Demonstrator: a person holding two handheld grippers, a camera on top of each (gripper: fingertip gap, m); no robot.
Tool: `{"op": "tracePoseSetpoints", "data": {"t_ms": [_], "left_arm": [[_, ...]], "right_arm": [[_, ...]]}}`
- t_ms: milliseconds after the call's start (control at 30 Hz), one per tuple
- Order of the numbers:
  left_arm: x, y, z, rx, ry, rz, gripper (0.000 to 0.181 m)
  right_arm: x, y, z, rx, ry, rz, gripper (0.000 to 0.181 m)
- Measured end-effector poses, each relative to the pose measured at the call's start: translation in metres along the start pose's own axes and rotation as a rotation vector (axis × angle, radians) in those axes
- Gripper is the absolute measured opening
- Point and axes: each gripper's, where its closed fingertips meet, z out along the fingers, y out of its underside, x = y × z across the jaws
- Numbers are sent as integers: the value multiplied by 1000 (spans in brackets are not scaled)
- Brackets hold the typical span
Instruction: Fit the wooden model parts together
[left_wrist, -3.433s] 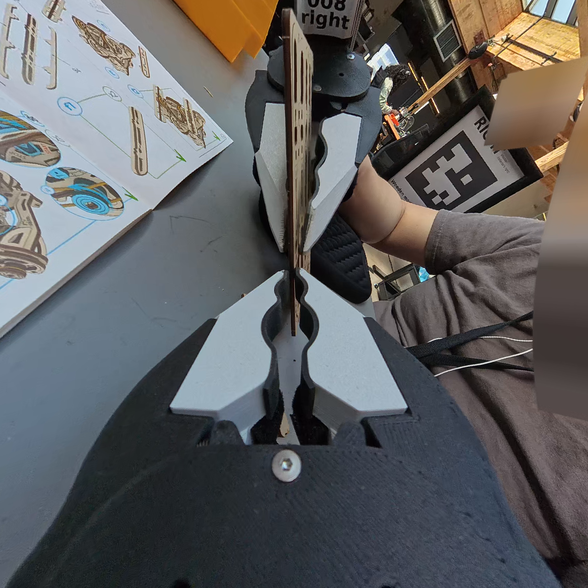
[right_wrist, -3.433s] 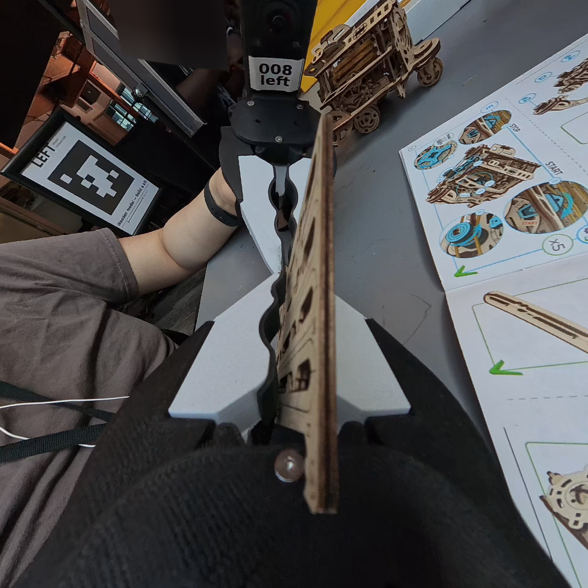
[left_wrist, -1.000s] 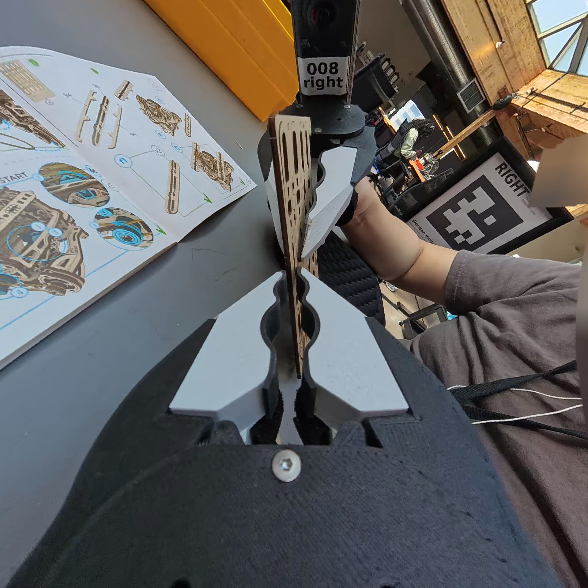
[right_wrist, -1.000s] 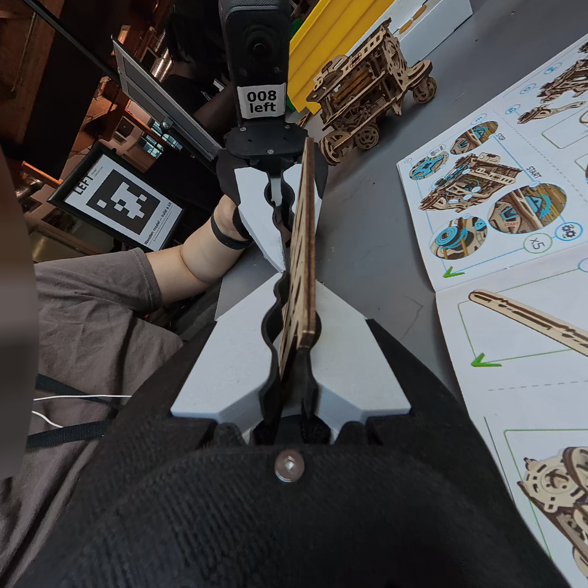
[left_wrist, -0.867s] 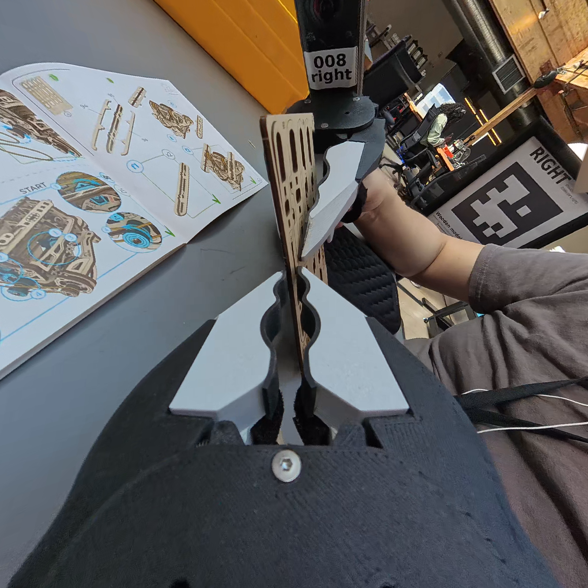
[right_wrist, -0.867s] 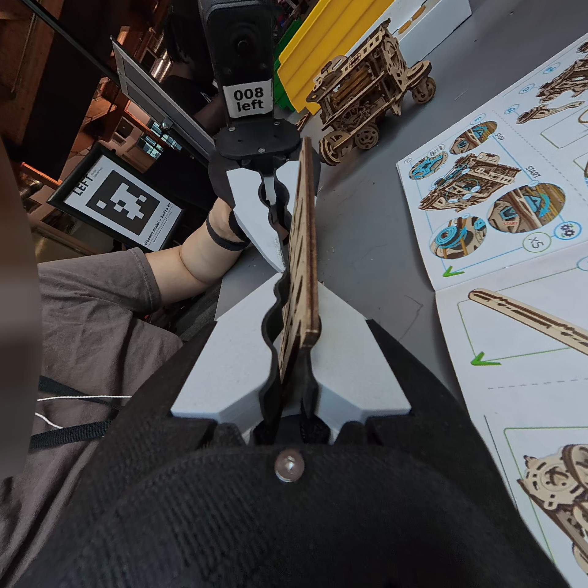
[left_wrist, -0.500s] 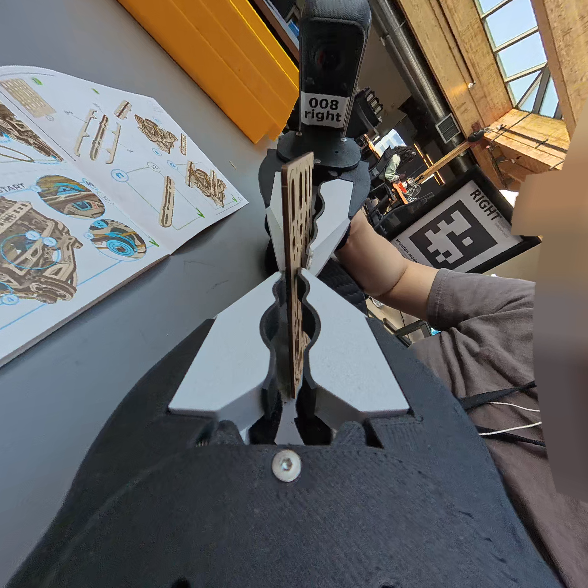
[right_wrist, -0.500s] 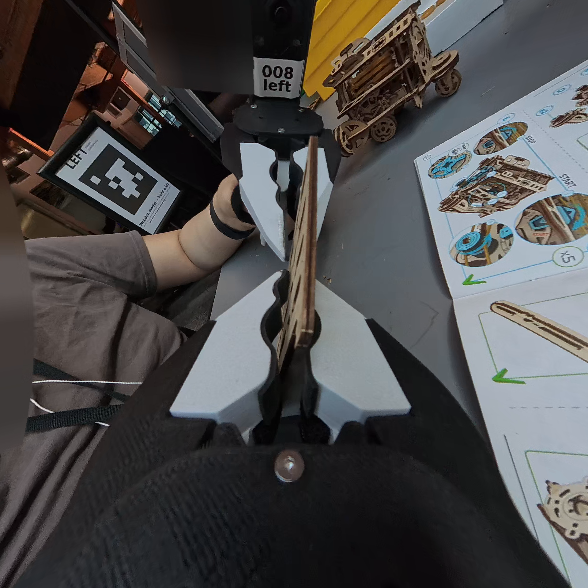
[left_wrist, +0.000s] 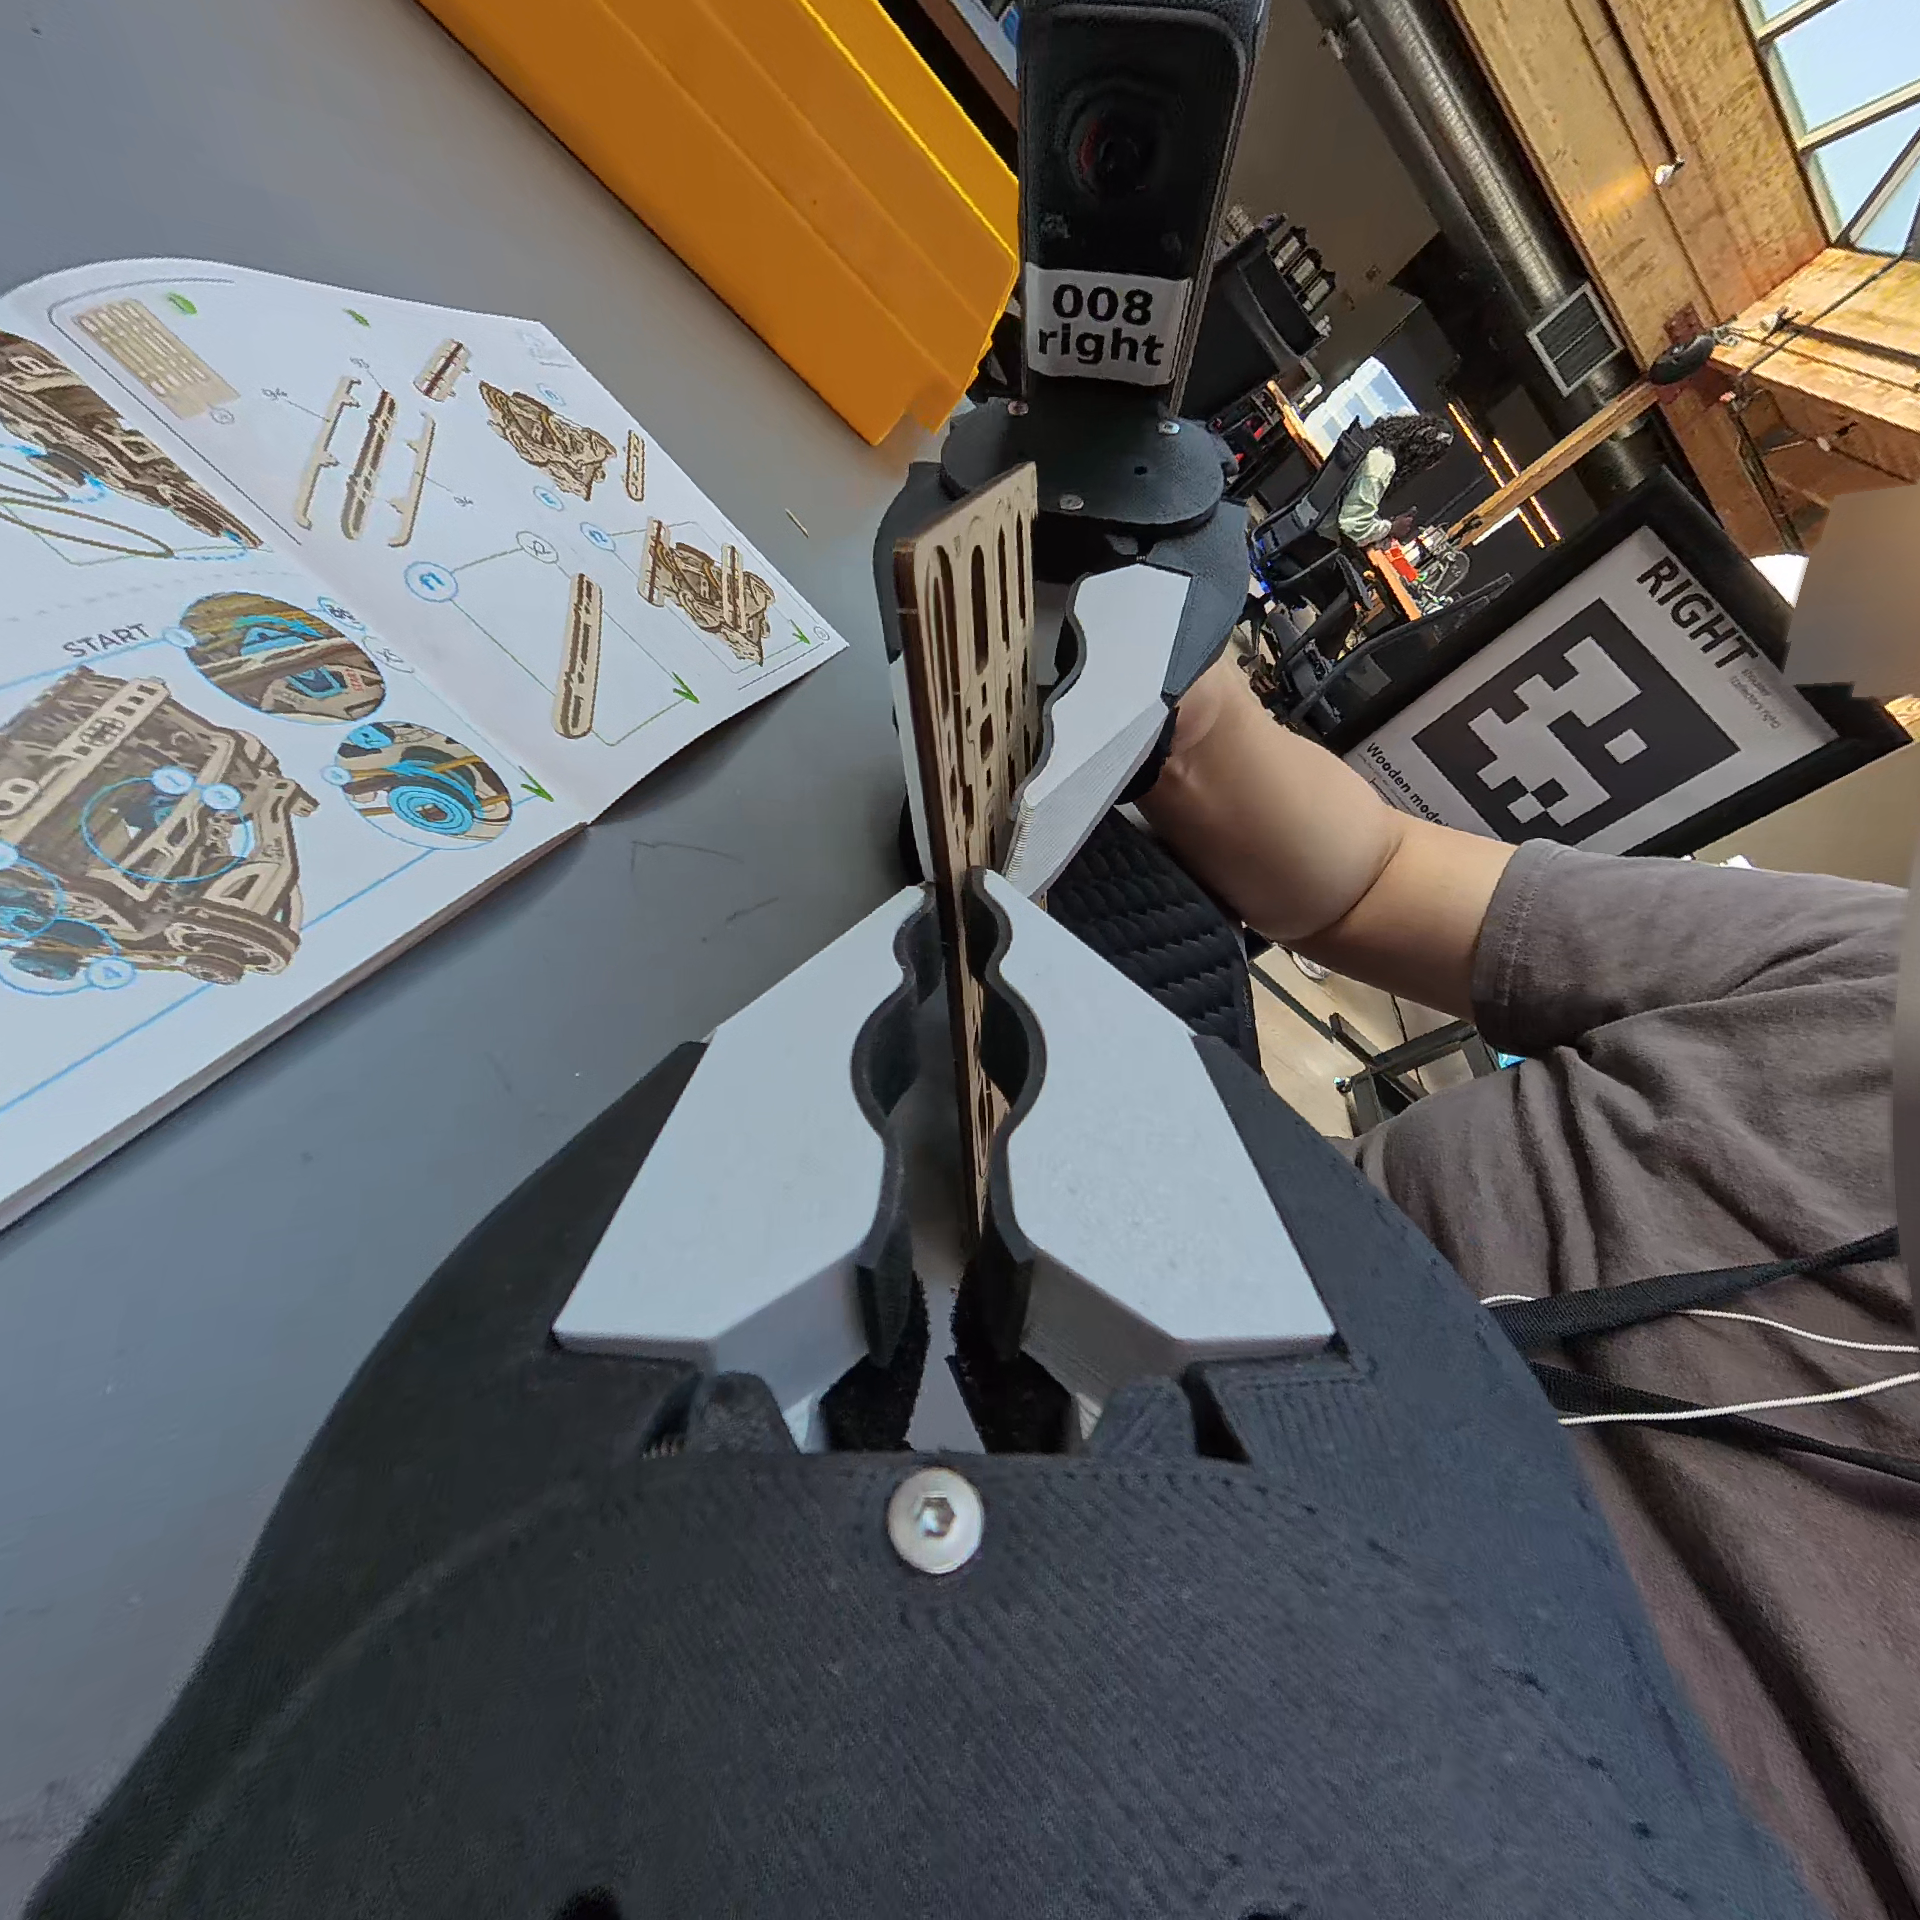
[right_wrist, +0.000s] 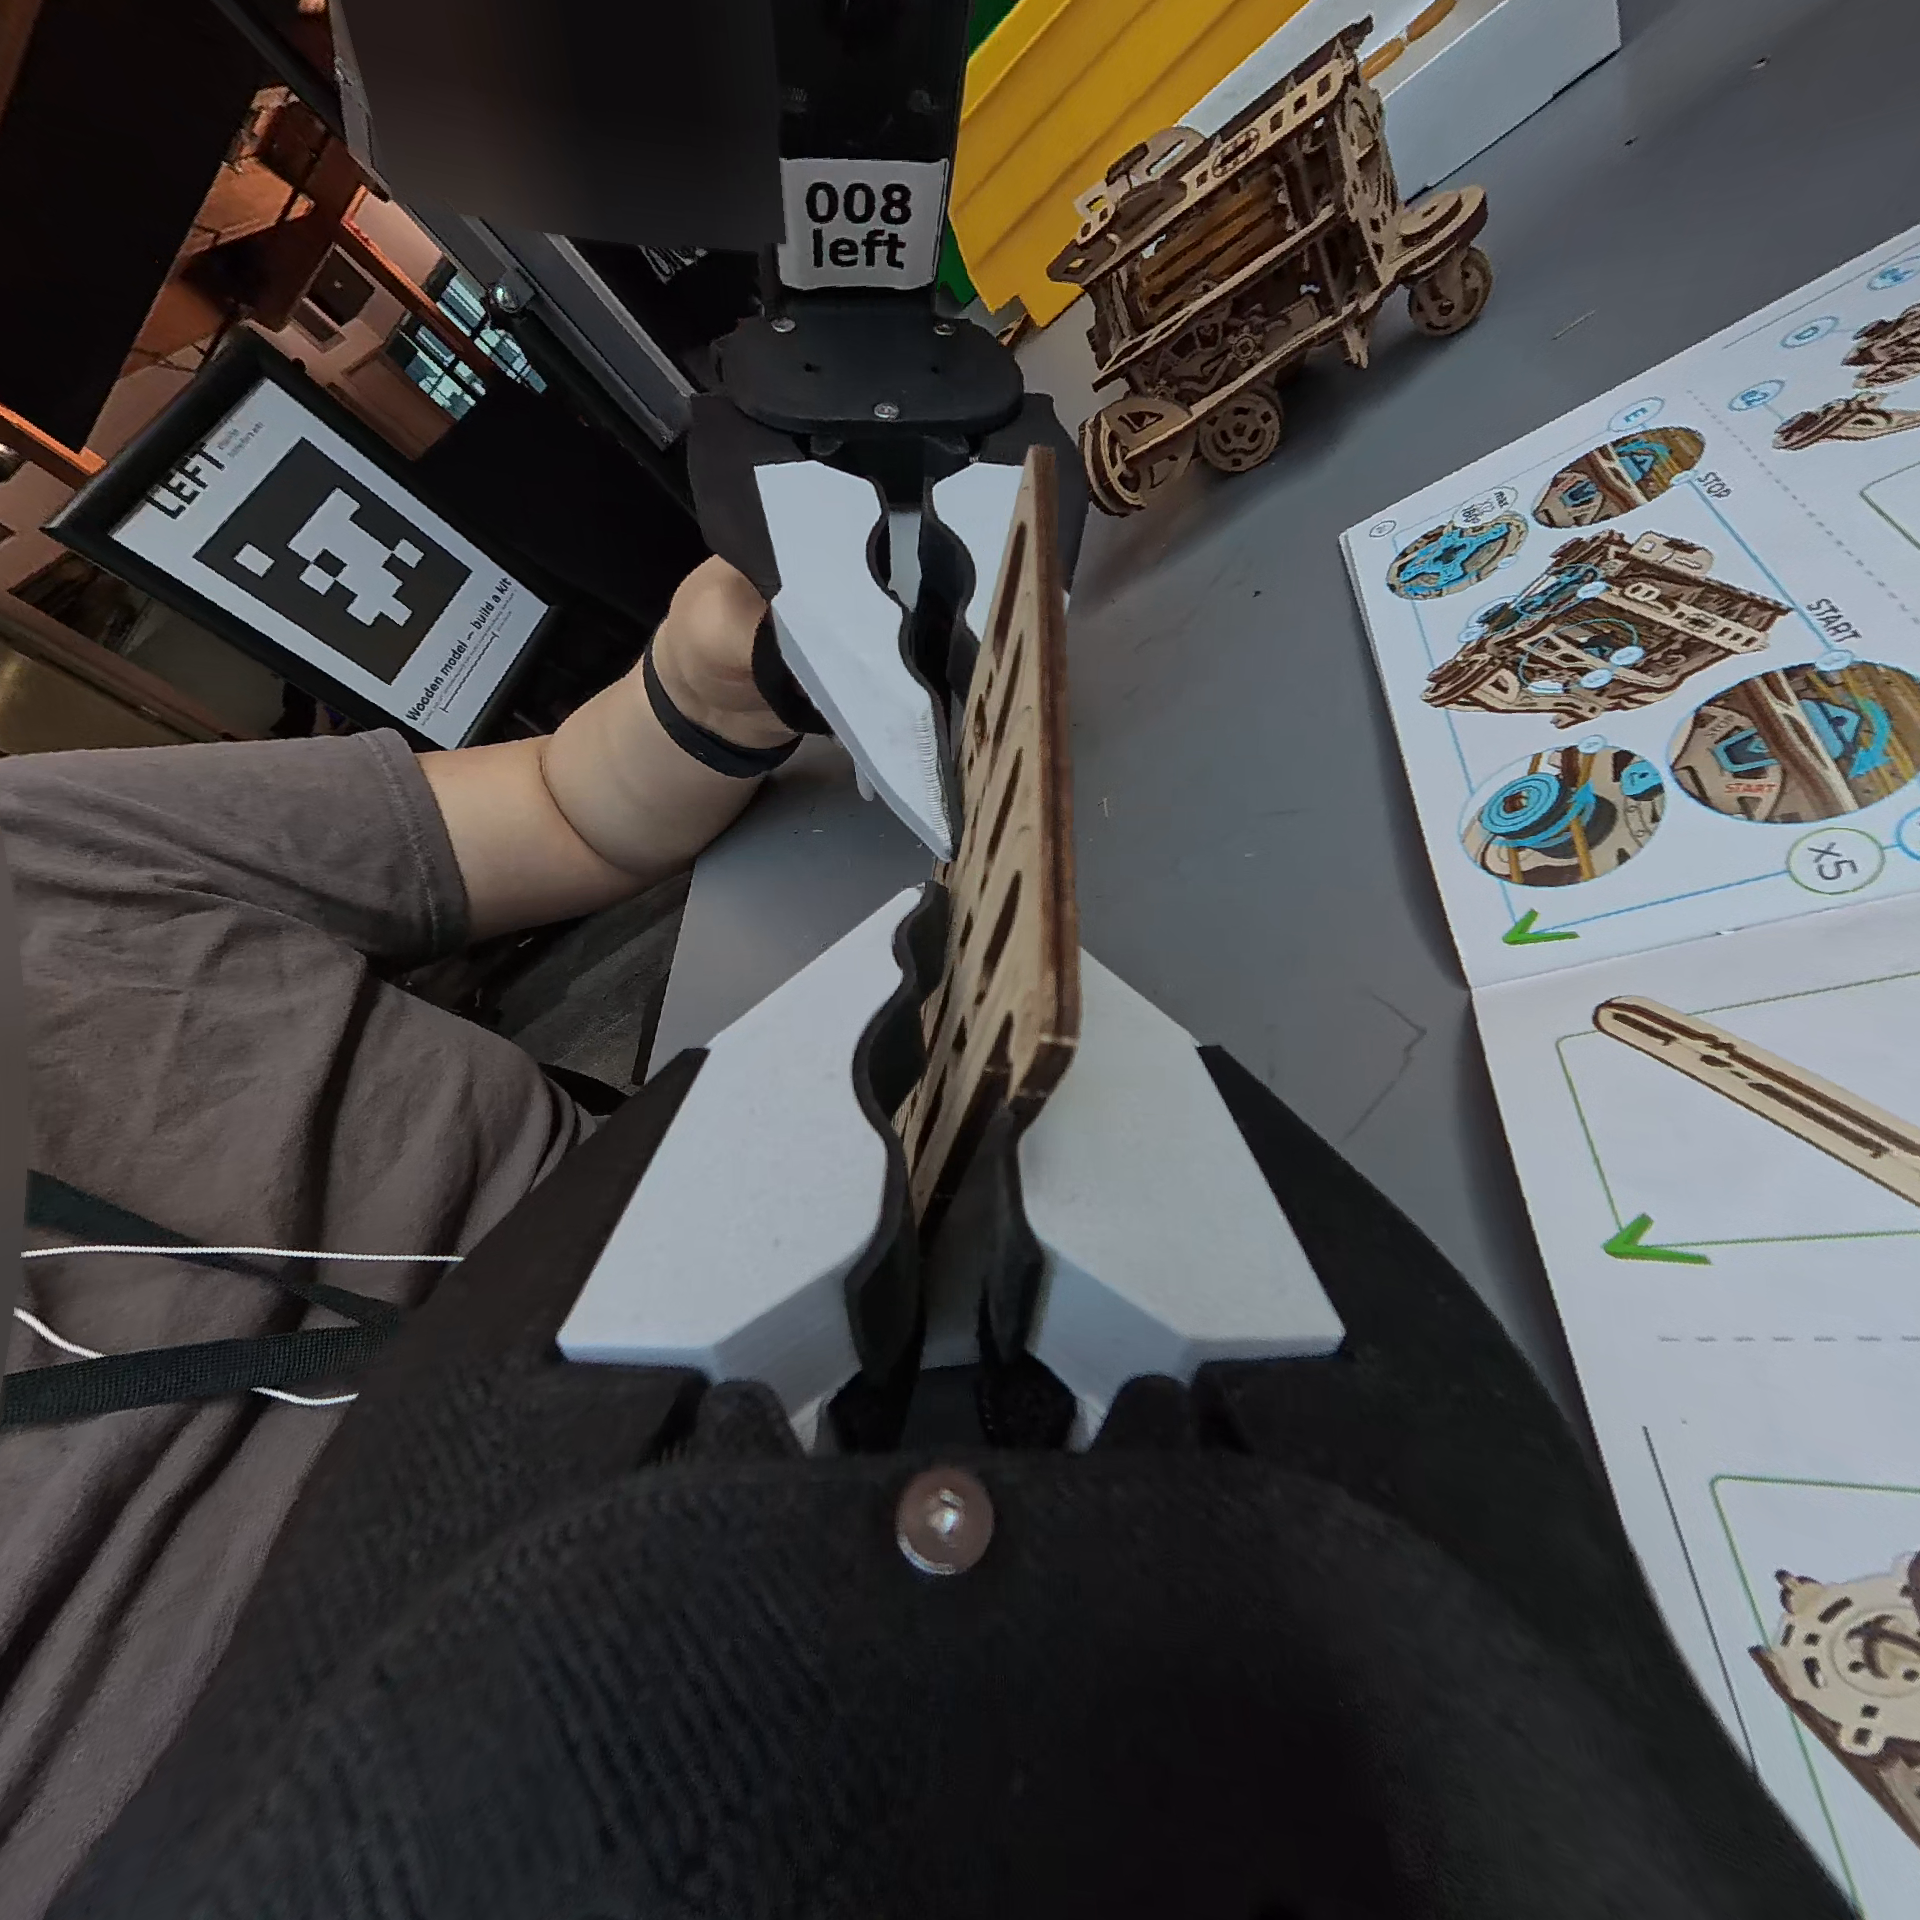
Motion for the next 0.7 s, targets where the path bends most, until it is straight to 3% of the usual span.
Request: {"op": "tracePoseSetpoints", "data": {"t_ms": [167,267,400,500,567,700], "left_arm": [[-3,0,-1,-8,-53,18,3],[-14,2,-2,-35,-175,87,1],[-1,-7,-5,11,-108,115,1],[-2,-8,-5,32,-73,71,13],[-3,-10,-7,44,-67,67,3],[-4,-18,-11,107,-80,56,1]], "right_arm": [[2,-1,0,5,21,-12,1],[3,-1,5,6,42,-12,2],[-3,-9,0,50,14,3,2],[2,-4,2,35,-1,53,1],[0,-4,2,37,-15,52,1],[0,-6,1,50,-16,53,1]]}}
